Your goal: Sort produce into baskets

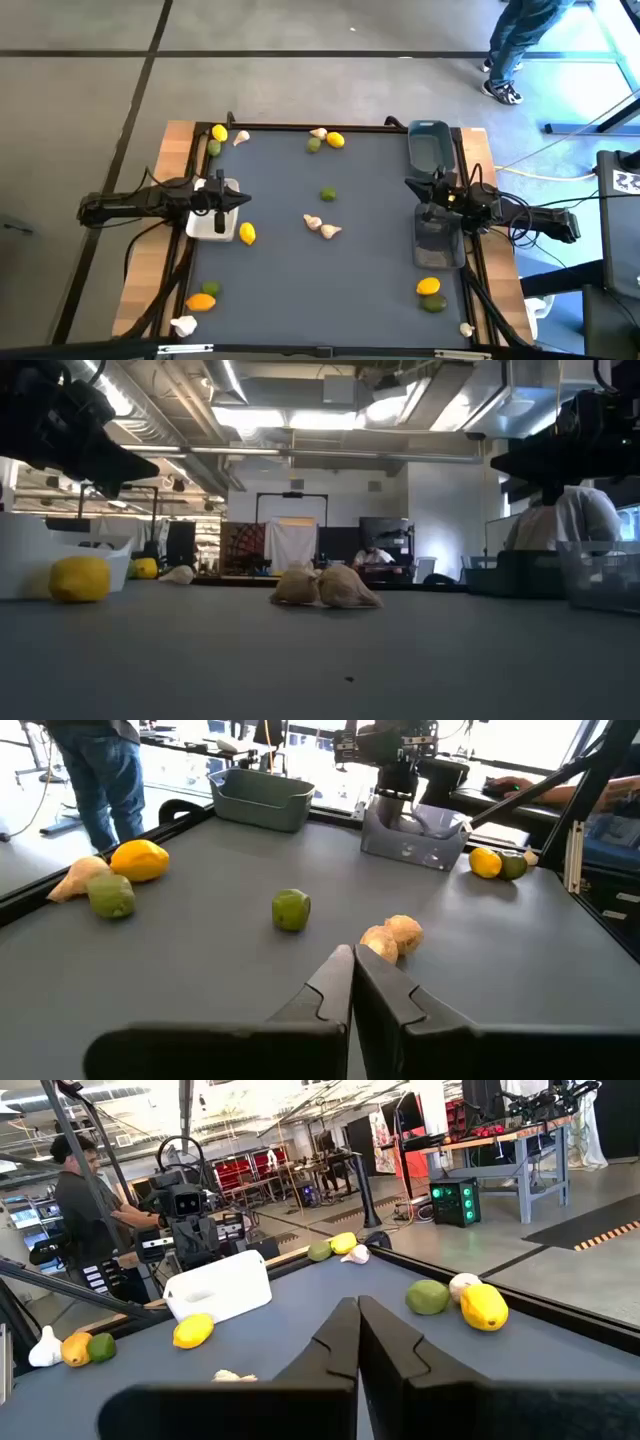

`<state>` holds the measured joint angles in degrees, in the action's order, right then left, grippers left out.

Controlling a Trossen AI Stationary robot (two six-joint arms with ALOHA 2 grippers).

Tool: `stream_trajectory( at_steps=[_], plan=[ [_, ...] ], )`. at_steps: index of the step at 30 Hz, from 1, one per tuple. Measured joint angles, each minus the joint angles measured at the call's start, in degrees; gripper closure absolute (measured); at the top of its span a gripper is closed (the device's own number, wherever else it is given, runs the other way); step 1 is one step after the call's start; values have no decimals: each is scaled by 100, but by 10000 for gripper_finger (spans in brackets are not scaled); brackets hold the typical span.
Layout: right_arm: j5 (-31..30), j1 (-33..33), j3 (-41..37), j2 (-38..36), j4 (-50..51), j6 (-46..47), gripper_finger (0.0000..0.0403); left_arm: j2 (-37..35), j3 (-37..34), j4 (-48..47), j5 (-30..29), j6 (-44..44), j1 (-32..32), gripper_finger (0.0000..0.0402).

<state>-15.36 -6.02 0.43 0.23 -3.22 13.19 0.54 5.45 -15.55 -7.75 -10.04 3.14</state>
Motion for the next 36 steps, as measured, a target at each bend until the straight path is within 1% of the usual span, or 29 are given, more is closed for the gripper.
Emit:
stream_trajectory(
  at_steps=[33, 36],
  plan=[
    [-2, 0, 2, 1, 2, -2, 397, -1, 0, 1, -1, 0, 1, 396],
    [0, 2, 0, 0, -10, -2, 397, 0, 0, 96, -200, 179, 2, 396]
  ],
)
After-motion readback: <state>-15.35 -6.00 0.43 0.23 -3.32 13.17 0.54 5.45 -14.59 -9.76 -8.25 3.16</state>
